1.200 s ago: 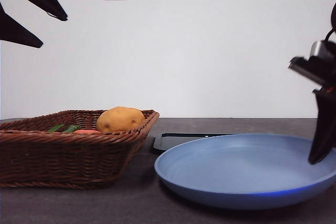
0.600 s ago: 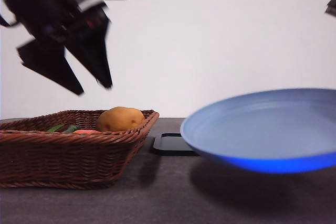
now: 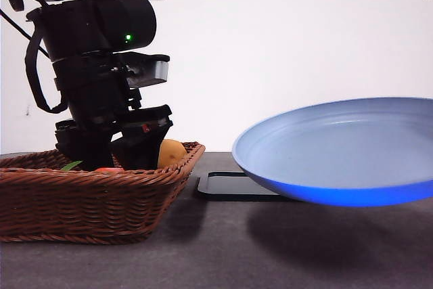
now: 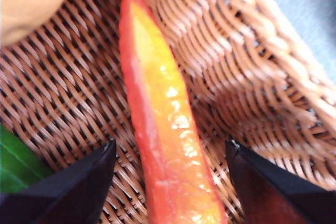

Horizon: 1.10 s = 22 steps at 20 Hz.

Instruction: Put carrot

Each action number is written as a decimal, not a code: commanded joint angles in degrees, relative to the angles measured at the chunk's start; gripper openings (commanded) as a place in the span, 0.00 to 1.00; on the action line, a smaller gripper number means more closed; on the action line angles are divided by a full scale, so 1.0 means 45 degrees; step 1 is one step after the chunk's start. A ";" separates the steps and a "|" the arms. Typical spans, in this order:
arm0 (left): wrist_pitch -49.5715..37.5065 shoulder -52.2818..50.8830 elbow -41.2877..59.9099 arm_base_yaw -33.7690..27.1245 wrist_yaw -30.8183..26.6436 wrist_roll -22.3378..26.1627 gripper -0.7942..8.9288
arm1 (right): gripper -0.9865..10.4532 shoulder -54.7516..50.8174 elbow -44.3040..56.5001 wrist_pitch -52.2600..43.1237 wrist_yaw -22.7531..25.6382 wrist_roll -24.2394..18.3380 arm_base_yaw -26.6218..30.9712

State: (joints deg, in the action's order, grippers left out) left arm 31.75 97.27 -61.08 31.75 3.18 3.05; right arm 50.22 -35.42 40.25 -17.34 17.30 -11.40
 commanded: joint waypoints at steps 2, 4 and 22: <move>0.0151 0.0204 -0.0189 0.0131 -0.0010 0.0296 0.24 | 0.09 0.0024 -0.0121 -0.0165 -0.0015 -0.0049 -0.0044; 0.0233 0.0199 -0.0189 0.0126 -0.0024 0.0340 0.18 | 0.09 0.0024 -0.0121 -0.0170 -0.0015 -0.0049 -0.0044; -0.2419 -0.2817 -0.1846 0.3944 0.3701 -0.1870 0.18 | 0.09 0.0029 -0.0121 -0.0267 -0.0165 -0.0039 -0.0068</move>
State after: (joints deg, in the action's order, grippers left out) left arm 21.26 83.81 -68.64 49.12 19.90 -5.15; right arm 50.22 -35.42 39.94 -17.80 17.30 -11.40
